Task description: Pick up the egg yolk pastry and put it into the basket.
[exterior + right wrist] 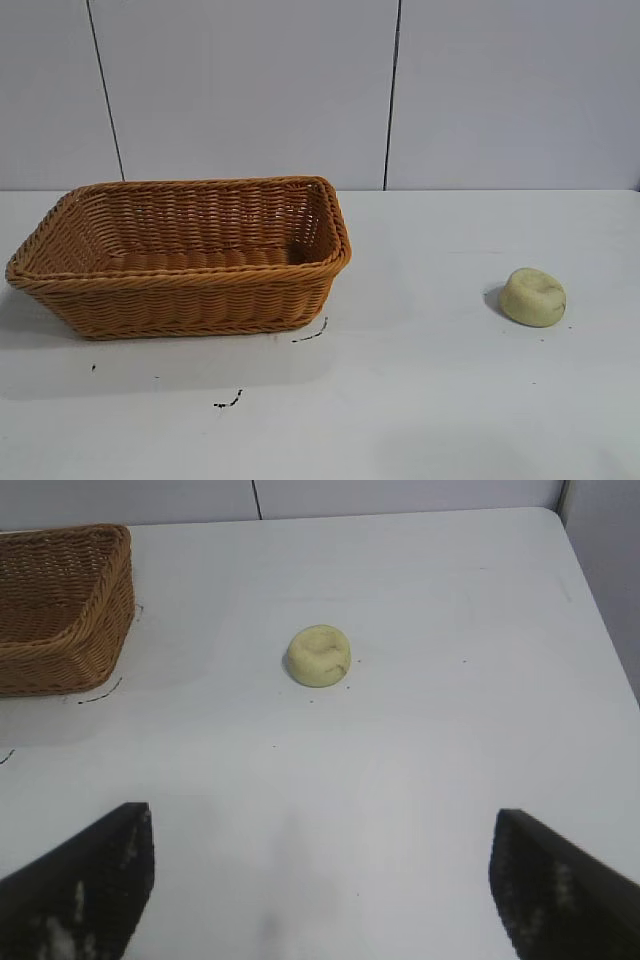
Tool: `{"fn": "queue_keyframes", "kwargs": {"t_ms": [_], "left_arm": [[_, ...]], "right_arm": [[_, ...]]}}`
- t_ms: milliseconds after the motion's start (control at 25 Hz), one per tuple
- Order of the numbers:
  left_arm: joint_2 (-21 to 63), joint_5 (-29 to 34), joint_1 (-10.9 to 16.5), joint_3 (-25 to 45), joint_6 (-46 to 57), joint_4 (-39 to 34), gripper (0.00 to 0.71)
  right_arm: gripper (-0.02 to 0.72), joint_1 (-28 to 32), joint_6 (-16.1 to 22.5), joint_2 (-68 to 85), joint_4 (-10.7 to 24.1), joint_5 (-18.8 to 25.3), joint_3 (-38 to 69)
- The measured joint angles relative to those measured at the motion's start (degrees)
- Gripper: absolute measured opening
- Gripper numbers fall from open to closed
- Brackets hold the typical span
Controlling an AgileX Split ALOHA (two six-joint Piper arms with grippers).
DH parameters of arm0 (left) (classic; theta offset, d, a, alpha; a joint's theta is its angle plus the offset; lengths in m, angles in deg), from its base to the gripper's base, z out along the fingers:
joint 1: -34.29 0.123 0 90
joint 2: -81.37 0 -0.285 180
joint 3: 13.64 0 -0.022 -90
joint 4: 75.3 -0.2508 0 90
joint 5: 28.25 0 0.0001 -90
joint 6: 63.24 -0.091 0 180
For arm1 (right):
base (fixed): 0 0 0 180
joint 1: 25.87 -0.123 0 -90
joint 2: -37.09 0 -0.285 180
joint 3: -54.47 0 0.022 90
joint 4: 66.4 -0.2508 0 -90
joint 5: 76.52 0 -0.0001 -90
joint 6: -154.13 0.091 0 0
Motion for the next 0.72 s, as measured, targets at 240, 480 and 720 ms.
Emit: {"fn": "queue_keyframes", "kwargs": {"t_ms": [240, 480, 720], "left_arm": [[0.0, 0.0, 0.0, 0.0, 0.0, 0.0, 0.693], [0.0, 0.0, 0.0, 0.0, 0.0, 0.0, 0.693], [0.0, 0.0, 0.0, 0.0, 0.0, 0.0, 0.693]], "right_arm": [[0.655, 0.0, 0.0, 0.0, 0.0, -0.1, 0.0], [0.655, 0.0, 0.0, 0.0, 0.0, -0.1, 0.0], [0.675, 0.0, 0.0, -2.4, 0.5, -0.1, -1.3]]}}
